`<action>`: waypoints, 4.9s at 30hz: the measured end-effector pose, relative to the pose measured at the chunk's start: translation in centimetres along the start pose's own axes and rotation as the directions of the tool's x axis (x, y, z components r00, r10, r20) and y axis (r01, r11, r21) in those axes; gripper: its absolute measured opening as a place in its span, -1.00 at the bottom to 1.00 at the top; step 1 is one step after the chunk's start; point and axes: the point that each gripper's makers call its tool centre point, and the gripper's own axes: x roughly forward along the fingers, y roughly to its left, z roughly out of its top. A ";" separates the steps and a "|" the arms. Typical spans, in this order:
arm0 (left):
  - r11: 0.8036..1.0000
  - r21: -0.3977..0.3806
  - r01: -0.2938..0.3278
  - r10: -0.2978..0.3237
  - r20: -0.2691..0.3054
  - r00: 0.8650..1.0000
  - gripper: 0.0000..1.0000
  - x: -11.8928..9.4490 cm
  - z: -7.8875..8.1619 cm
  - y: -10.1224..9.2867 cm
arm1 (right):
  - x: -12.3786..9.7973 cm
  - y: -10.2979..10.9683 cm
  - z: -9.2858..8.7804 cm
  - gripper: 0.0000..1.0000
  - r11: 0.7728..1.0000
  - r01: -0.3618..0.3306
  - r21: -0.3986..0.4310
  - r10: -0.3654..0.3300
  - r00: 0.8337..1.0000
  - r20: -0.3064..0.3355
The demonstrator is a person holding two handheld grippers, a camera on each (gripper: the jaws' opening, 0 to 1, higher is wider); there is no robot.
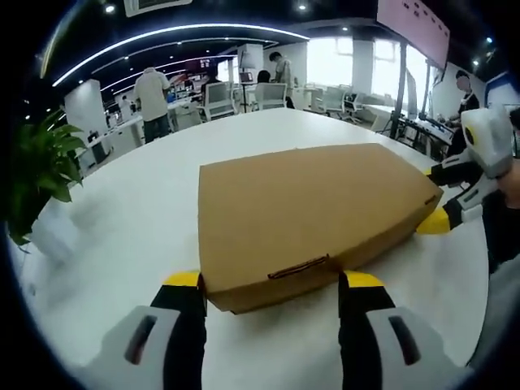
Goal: Operate the shoe box by opening the lid, removing the specified soft item, and placing it in the target area until the item is outside and the box remains undamaged.
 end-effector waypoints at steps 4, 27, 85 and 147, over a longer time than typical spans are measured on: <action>1.000 -0.010 -0.014 0.014 -0.002 1.000 0.30 -0.5 -0.4 -0.3 | -0.2 0.2 -0.3 0.14 1.000 -0.004 0.001 0.004 1.000 -0.006; 0.997 -0.038 -0.060 0.060 -0.015 0.998 0.22 -3.6 -3.0 -2.0 | -1.8 2.1 -1.8 0.21 1.000 -0.020 -0.009 0.020 1.000 -0.024; 0.946 -0.267 -0.182 0.181 -0.027 0.983 0.10 -9.9 -8.1 -6.8 | -4.9 4.4 -5.1 0.26 0.988 -0.104 -0.115 0.095 0.992 -0.081; 0.946 -0.300 -0.121 0.101 -0.080 0.992 0.41 -12.5 -9.7 -9.7 | -8.2 5.1 -5.0 0.31 0.983 -0.139 -0.119 0.142 0.990 0.012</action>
